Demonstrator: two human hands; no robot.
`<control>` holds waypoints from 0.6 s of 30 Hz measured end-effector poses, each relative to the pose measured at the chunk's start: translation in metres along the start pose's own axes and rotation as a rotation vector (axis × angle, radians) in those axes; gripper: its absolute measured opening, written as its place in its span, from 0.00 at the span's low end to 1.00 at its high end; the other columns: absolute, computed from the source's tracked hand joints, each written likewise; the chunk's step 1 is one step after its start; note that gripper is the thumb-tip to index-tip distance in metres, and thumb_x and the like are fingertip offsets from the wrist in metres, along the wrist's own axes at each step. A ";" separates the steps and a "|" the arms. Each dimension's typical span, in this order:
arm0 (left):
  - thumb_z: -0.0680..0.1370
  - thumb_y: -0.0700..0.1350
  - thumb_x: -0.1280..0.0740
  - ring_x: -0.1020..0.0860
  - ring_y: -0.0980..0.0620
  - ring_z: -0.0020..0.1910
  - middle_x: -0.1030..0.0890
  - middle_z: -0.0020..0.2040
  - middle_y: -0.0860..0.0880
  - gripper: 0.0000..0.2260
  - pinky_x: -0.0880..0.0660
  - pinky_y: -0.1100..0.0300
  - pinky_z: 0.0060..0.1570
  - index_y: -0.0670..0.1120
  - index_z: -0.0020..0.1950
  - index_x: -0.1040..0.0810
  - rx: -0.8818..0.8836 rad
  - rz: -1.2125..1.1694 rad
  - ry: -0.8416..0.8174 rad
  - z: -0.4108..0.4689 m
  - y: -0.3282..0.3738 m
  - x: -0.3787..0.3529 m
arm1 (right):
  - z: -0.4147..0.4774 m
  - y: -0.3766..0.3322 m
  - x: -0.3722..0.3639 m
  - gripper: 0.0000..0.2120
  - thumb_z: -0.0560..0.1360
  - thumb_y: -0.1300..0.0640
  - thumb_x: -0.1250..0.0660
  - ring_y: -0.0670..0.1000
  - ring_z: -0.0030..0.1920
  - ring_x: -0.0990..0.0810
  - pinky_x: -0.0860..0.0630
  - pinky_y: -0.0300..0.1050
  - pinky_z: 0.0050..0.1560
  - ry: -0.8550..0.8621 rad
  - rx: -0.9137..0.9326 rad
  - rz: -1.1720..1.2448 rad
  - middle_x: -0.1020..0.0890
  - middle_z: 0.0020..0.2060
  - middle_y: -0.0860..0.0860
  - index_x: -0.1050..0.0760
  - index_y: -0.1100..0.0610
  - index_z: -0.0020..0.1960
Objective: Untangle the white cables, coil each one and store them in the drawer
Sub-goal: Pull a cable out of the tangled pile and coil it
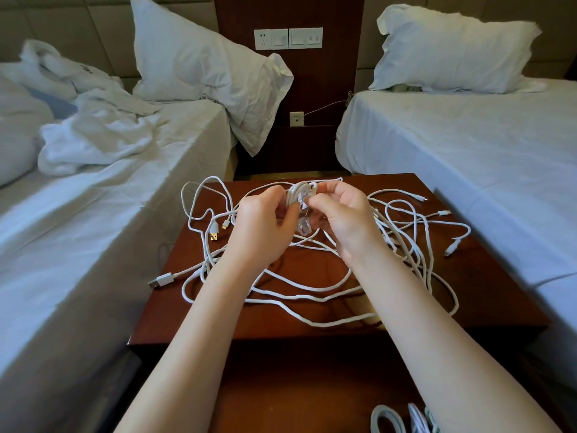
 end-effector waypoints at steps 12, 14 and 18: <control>0.77 0.41 0.32 0.17 0.54 0.39 0.17 0.43 0.47 0.09 0.20 0.62 0.39 0.46 0.57 0.24 0.231 -0.242 -0.073 0.000 0.000 -0.005 | 0.002 -0.001 0.006 0.07 0.75 0.66 0.34 0.42 0.27 0.24 0.26 0.36 0.32 0.014 0.013 -0.086 0.21 0.30 0.48 0.24 0.63 0.52; 0.77 0.41 0.33 0.17 0.55 0.40 0.16 0.45 0.47 0.08 0.20 0.63 0.39 0.46 0.57 0.24 0.219 -0.226 -0.098 0.000 0.002 -0.004 | 0.002 -0.001 0.005 0.07 0.75 0.66 0.34 0.41 0.27 0.23 0.27 0.34 0.31 0.033 0.032 -0.103 0.21 0.32 0.49 0.24 0.63 0.53; 0.78 0.40 0.34 0.17 0.53 0.42 0.16 0.46 0.46 0.07 0.18 0.56 0.43 0.46 0.56 0.24 0.234 -0.220 -0.128 0.000 0.000 -0.006 | 0.002 0.004 0.003 0.05 0.75 0.64 0.34 0.41 0.29 0.23 0.26 0.35 0.32 0.075 0.031 -0.107 0.19 0.35 0.51 0.24 0.59 0.50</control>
Point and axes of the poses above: each hand's wrist, its own z-axis towards the middle knuckle, its own x-axis out of the back of the hand, y = z × x, the point moved 2 cm from there along z, towards the middle knuckle
